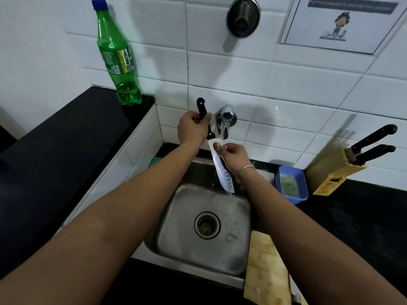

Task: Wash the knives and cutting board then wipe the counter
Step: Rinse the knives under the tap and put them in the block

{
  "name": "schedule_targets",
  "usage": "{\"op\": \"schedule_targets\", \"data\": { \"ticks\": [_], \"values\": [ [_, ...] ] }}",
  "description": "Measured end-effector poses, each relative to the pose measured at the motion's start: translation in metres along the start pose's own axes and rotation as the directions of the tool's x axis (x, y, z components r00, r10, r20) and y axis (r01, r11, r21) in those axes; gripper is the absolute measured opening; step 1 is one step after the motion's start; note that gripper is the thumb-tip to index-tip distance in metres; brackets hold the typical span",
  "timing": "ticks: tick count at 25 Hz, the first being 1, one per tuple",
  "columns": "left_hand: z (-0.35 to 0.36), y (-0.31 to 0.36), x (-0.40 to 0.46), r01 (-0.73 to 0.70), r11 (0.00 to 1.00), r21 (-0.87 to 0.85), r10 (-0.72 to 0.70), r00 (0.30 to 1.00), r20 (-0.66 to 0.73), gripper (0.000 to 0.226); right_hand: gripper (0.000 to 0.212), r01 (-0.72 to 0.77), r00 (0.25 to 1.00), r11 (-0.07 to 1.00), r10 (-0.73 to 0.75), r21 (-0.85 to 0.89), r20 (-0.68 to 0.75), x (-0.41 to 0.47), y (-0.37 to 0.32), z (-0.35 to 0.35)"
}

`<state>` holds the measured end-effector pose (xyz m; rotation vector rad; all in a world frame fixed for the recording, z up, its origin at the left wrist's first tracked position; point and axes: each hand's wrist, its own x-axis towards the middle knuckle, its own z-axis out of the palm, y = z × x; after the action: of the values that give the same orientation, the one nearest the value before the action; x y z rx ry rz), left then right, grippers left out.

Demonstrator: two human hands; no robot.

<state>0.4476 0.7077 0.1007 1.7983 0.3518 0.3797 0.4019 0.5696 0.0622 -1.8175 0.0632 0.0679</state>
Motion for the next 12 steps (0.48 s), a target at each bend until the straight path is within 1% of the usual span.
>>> {"op": "schedule_targets", "data": {
  "ticks": [2, 5, 7, 8, 9, 10, 12],
  "values": [
    [0.001, -0.006, -0.005, -0.039, 0.999, 0.033, 0.038, 0.999, 0.008, 0.028, 0.042, -0.043, 0.996, 0.998, 0.039, 0.050, 0.077, -0.007, 0.012, -0.003],
    [0.003, -0.017, -0.019, -0.075, 0.996, 0.038, 0.070, 0.992, 0.101, 0.025, 0.025, -0.157, 0.967, 0.984, 0.134, 0.089, 0.218, -0.017, 0.036, -0.011],
    [0.007, -0.023, -0.032, -0.046, 0.999, -0.018, 0.048, 0.986, 0.159, 0.023, 0.016, -0.220, 0.927, 0.975, 0.201, 0.024, 0.317, -0.022, 0.050, -0.020],
    [0.007, -0.024, -0.038, -0.014, 0.998, -0.064, 0.027, 0.976, 0.215, 0.022, 0.014, -0.231, 0.911, 0.973, 0.225, -0.026, 0.346, -0.024, 0.056, -0.023],
    [0.005, -0.024, -0.043, 0.039, 0.992, -0.121, 0.001, 0.951, 0.308, 0.022, 0.014, -0.230, 0.904, 0.971, 0.239, -0.069, 0.355, -0.026, 0.063, -0.026],
    [0.002, -0.024, -0.046, 0.109, 0.978, -0.175, -0.025, 0.904, 0.426, 0.022, 0.015, -0.222, 0.905, 0.969, 0.246, -0.107, 0.347, -0.028, 0.068, -0.028],
    [-0.009, -0.024, -0.048, 0.258, 0.943, -0.210, -0.062, 0.758, 0.649, 0.028, 0.015, -0.203, 0.917, 0.962, 0.252, -0.181, 0.310, -0.028, 0.076, -0.030]
  ]
}}
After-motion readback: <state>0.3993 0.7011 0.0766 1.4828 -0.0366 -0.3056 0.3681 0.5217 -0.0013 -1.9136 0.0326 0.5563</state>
